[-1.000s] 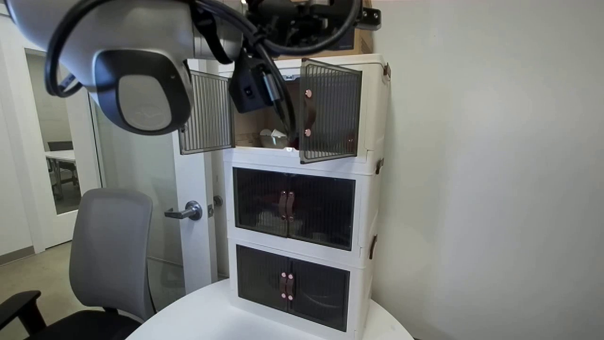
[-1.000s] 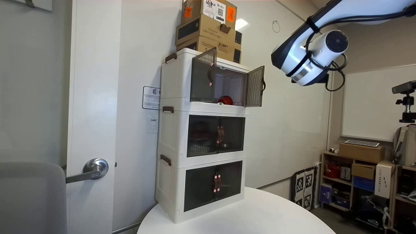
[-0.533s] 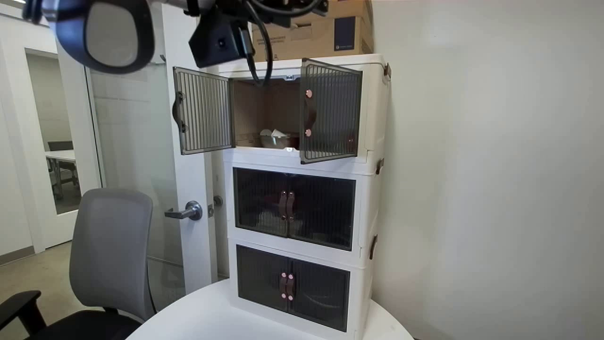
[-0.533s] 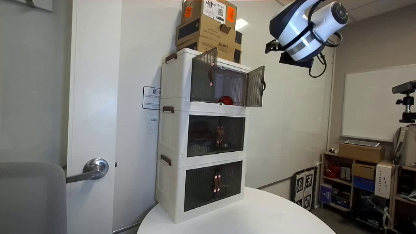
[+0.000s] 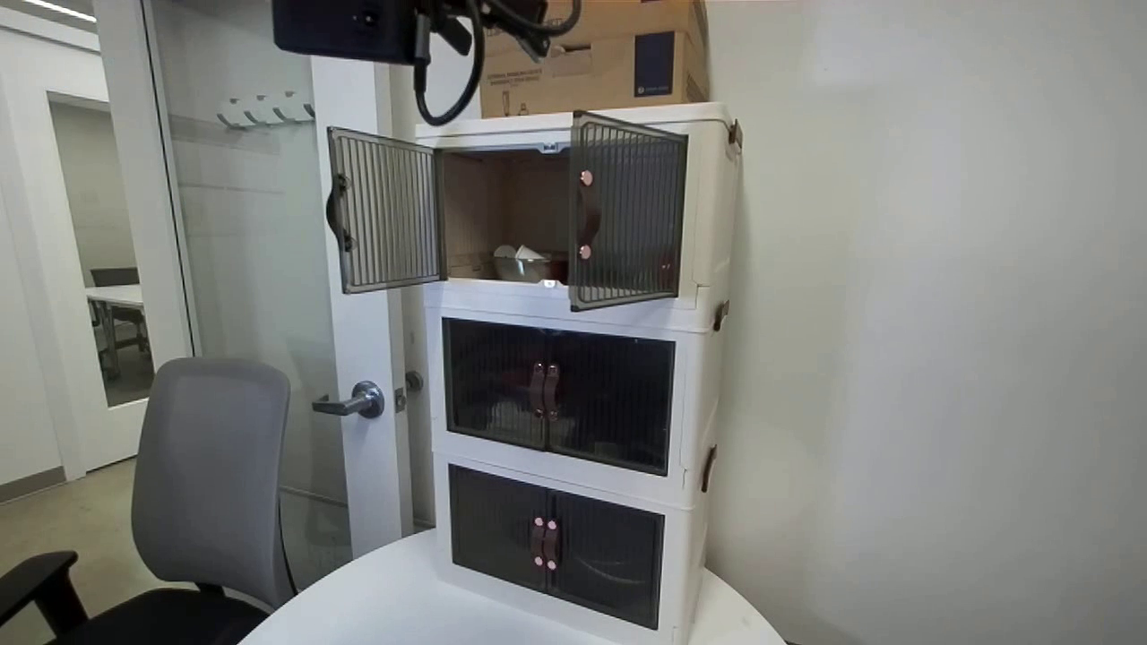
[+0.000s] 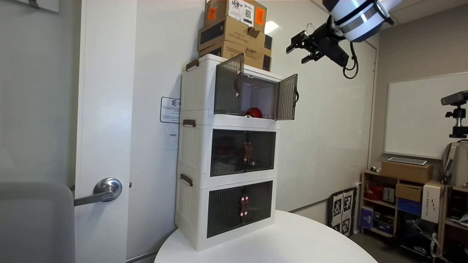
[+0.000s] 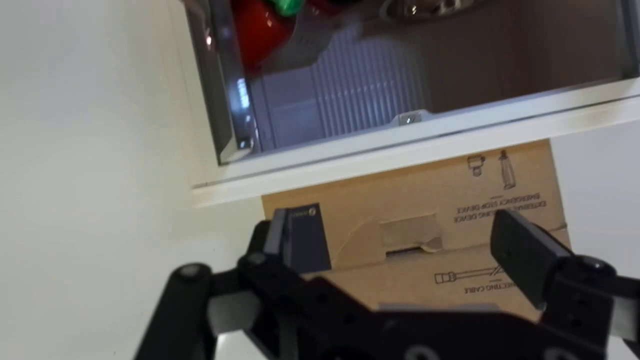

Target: Open the two upper doors of the cabinet

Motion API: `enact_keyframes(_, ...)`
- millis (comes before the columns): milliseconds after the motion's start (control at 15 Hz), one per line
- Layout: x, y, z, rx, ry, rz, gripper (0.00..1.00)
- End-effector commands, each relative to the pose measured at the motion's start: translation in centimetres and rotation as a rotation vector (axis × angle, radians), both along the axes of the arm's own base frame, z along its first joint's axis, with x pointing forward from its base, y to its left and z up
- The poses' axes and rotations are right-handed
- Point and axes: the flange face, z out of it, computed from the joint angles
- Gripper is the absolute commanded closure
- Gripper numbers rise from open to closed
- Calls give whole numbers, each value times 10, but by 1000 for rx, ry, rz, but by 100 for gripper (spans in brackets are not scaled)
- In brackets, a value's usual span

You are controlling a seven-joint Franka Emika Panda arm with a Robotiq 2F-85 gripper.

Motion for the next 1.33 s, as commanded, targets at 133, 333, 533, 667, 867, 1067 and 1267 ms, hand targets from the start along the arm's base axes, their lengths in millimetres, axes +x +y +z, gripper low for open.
enact_keyframes(133,-26,14,-42,116,254,162,0)
enact_keyframes(333,-39,27,-62,97,448,204,0)
enact_keyframes(533,-55,36,-67,9,636,192,0)
enact_keyframes(667,-68,45,-62,-63,755,186,0)
enact_keyframes(867,-90,59,-54,-165,928,220,0)
enact_keyframes(1067,-92,61,-59,-167,945,247,0)
enact_keyframes(1267,-97,64,-55,-181,959,253,0)
